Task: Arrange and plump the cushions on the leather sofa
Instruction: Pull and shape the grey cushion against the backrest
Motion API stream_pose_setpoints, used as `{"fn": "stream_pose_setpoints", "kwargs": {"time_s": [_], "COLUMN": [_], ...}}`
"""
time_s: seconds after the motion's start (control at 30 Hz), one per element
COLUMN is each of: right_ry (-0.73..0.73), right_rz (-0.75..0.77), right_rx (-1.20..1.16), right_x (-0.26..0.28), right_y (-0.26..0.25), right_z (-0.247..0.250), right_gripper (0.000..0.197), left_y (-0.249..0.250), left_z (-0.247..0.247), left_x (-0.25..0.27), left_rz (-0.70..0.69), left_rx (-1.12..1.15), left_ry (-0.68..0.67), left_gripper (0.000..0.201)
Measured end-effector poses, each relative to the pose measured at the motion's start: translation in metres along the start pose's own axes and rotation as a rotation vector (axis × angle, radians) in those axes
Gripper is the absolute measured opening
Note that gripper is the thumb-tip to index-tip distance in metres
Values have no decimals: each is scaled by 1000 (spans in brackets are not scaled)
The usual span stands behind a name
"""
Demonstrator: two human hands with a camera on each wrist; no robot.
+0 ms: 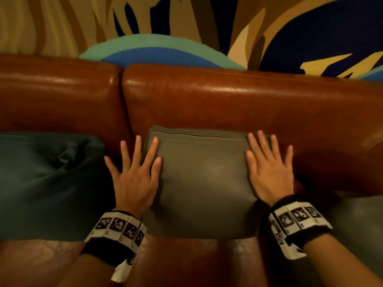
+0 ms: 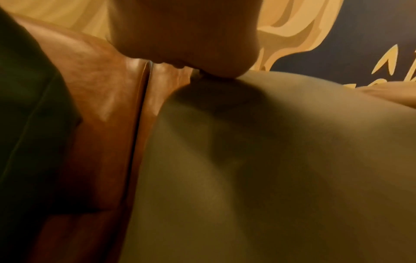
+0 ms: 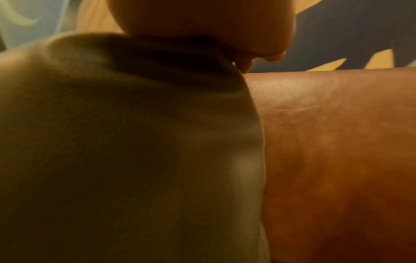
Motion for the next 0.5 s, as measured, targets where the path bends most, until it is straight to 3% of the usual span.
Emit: {"fn": "stream_pose_setpoints", "kwargs": {"time_s": [0.13, 0.2, 0.3, 0.37, 0.43, 0.5], "right_ry": [170, 177, -47, -203, -224, -258], "right_rz": [-331, -503, -678, -775, -916, -1102], "right_rx": [-568, -843, -1130, -1424, -1515, -1505], "right_x": [31, 66, 101, 107, 100, 97], "right_y": [17, 12, -9, -23, -29, -25], "right_z": [11, 5, -33, -58, -66, -66], "right_gripper": [64, 76, 82, 94, 84, 69], "left_y": [1, 6, -3, -10, -8, -16], "left_z": [17, 16, -23, -51, -63, -60], "left_x": [21, 45, 75, 84, 82, 76], "left_rz": [154, 219, 565, 807, 847, 836], "left_rx": [493, 597, 775, 1064, 1210, 1196], "left_ry": [305, 382, 146, -57, -113, -103], "left_gripper": [62, 62, 80, 93, 97, 85]}}
Point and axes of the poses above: each hand's wrist, its own x-axis away from the middle knuckle, its own z-axis out of the back of the hand, y = z × x, the point moved 2 cm from there along -x, towards the middle knuckle, and after that the axes turned 11 degrees about x, right-handed, at the moved point
